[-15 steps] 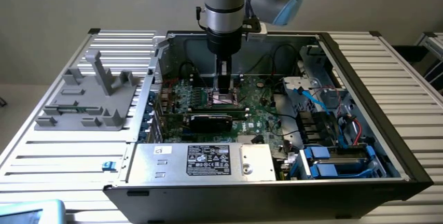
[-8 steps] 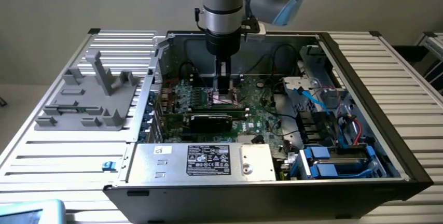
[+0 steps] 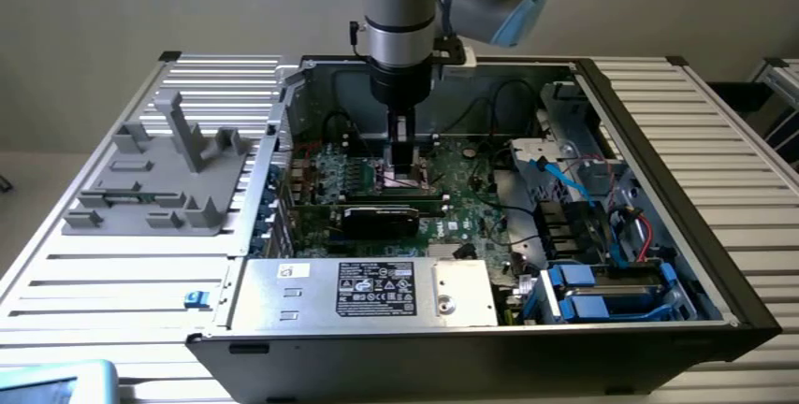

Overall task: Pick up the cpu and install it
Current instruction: 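Place the cpu into insertion slot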

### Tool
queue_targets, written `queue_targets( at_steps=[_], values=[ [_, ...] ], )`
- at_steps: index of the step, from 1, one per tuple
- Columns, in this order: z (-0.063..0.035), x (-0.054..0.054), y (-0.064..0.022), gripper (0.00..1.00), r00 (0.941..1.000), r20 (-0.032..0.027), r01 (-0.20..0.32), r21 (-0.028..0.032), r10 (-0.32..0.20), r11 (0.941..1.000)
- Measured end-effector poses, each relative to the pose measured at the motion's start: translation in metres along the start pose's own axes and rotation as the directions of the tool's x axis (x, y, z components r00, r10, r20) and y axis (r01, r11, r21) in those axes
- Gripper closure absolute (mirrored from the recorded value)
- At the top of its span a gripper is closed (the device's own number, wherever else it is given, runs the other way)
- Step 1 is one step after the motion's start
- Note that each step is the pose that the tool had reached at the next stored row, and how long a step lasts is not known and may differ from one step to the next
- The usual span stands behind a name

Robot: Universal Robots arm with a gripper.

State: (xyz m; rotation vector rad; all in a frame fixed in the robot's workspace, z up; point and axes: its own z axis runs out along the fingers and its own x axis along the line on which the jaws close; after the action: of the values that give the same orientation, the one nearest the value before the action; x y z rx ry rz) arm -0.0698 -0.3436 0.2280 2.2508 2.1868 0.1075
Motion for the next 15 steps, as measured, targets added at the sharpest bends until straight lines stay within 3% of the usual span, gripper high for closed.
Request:
queue_targets(
  at_steps=[15],
  values=[
    [0.0171,-0.001,-0.0009,0.44,1.0000,-0.0010,0.001,0.0001,-0.001,1.0000]
  ],
)
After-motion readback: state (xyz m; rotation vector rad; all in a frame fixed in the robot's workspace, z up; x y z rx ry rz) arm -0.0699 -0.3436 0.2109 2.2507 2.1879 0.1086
